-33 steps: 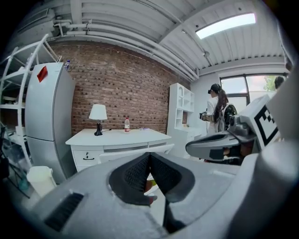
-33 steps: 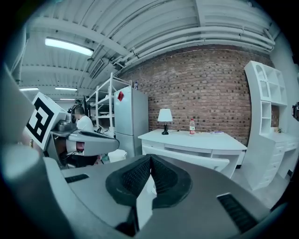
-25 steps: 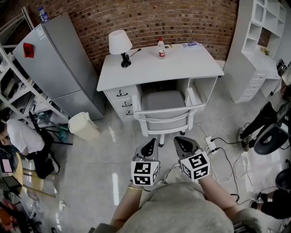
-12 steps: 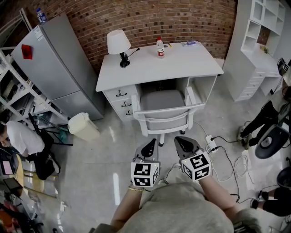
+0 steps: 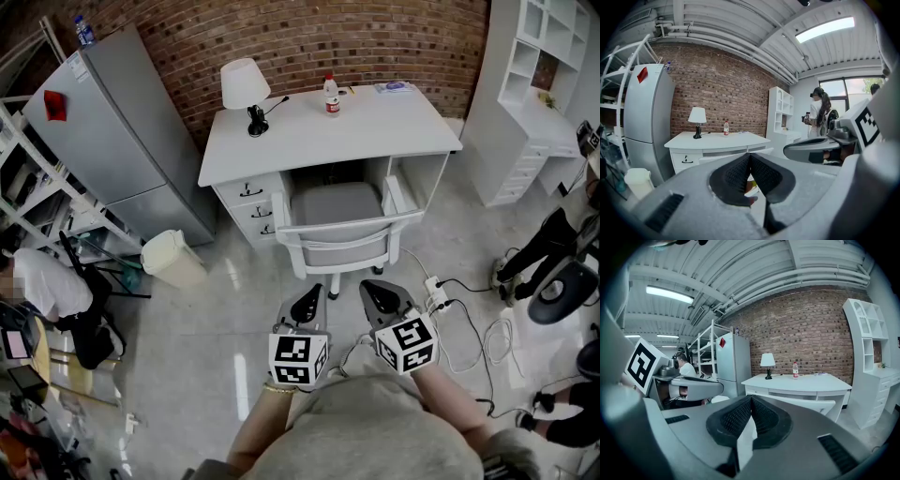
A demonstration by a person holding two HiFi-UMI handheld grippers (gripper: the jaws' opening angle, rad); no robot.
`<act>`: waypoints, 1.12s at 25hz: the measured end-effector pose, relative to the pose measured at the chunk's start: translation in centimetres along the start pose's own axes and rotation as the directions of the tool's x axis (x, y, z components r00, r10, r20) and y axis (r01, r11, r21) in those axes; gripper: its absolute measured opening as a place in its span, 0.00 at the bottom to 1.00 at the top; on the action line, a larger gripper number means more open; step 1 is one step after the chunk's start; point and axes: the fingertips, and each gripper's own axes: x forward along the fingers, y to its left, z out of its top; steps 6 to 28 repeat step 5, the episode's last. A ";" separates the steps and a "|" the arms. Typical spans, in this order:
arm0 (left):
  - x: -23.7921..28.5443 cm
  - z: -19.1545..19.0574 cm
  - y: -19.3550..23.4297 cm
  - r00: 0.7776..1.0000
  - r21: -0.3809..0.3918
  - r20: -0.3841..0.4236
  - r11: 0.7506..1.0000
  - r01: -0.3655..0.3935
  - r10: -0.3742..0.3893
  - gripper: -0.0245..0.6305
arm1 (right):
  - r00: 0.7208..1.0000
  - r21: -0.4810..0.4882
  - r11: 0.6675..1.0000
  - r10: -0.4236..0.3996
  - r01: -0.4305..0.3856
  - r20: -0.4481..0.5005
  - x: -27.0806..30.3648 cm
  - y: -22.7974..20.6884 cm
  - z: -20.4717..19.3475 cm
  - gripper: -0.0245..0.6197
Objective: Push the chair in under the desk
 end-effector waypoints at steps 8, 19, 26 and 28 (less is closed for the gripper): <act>0.2 0.2 0.5 1.000 0.002 0.001 1.000 0.000 0.000 0.05 | 1.000 -0.023 1.000 0.007 -0.007 0.004 0.5 0.1 0.4 0.05; 0.2 0.2 0.5 1.000 0.002 0.001 1.000 0.000 0.000 0.05 | 1.000 -0.023 1.000 0.007 -0.007 0.004 0.5 0.1 0.4 0.05; 0.2 0.2 0.5 1.000 0.002 0.001 1.000 0.000 0.000 0.05 | 1.000 -0.023 1.000 0.007 -0.007 0.004 0.5 0.1 0.4 0.05; 0.2 0.2 0.5 1.000 0.002 0.001 1.000 0.000 0.000 0.05 | 1.000 -0.023 1.000 0.007 -0.007 0.004 0.5 0.1 0.4 0.05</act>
